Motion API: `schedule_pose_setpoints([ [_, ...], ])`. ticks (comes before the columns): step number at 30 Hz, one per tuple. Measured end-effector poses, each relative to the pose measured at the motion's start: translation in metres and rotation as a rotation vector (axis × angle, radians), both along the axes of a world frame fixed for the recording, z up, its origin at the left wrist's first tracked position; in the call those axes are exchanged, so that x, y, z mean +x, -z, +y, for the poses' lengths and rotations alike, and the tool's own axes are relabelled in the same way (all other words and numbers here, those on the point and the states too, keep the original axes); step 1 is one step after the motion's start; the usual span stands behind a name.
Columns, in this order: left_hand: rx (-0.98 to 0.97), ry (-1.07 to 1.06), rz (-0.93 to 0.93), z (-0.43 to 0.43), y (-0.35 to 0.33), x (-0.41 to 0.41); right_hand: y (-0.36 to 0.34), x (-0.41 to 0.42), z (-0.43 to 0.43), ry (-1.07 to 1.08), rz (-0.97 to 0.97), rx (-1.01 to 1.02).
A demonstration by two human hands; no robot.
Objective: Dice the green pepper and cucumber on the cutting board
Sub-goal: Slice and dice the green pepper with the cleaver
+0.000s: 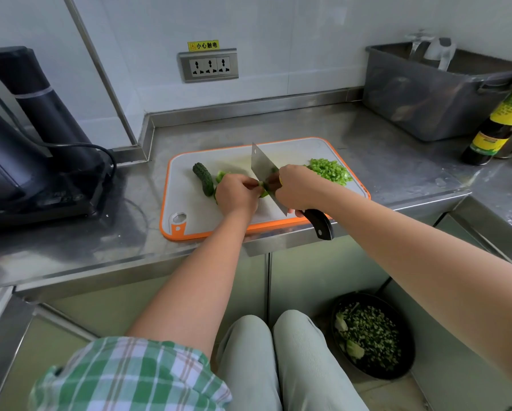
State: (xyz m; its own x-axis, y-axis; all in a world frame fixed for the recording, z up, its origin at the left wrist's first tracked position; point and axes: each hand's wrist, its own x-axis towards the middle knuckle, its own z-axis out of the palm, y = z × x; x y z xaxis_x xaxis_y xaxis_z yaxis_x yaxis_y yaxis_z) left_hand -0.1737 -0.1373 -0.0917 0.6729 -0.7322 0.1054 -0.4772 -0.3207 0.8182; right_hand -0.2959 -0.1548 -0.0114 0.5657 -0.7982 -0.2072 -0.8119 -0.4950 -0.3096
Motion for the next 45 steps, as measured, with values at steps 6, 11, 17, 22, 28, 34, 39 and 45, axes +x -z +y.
schedule_pose_setpoints([
  [6,-0.044,0.001,0.014,0.001,0.002,0.000,0.016,0.010,-0.005,0.058,-0.126,0.003],
  [11,-0.042,0.000,0.039,0.001,0.002,0.001,0.027,0.003,-0.009,0.130,-0.285,-0.022],
  [17,-0.059,-0.011,0.041,0.003,0.001,-0.002,0.021,-0.009,-0.007,0.143,-0.357,-0.005],
  [22,-0.054,-0.011,0.004,0.004,0.002,-0.003,0.012,-0.011,0.002,0.070,-0.270,0.008],
  [28,-0.050,-0.002,-0.036,0.004,0.003,-0.003,0.011,-0.013,0.006,0.070,-0.243,0.039],
  [34,-0.058,0.004,-0.052,0.004,0.005,-0.003,0.006,-0.010,0.012,0.064,-0.154,0.052],
  [39,-0.057,0.010,-0.038,0.002,0.006,-0.001,0.006,0.000,0.009,0.047,-0.117,0.034],
  [45,-0.043,0.000,-0.011,0.002,0.006,-0.001,0.019,0.011,0.006,0.046,-0.104,-0.027],
])
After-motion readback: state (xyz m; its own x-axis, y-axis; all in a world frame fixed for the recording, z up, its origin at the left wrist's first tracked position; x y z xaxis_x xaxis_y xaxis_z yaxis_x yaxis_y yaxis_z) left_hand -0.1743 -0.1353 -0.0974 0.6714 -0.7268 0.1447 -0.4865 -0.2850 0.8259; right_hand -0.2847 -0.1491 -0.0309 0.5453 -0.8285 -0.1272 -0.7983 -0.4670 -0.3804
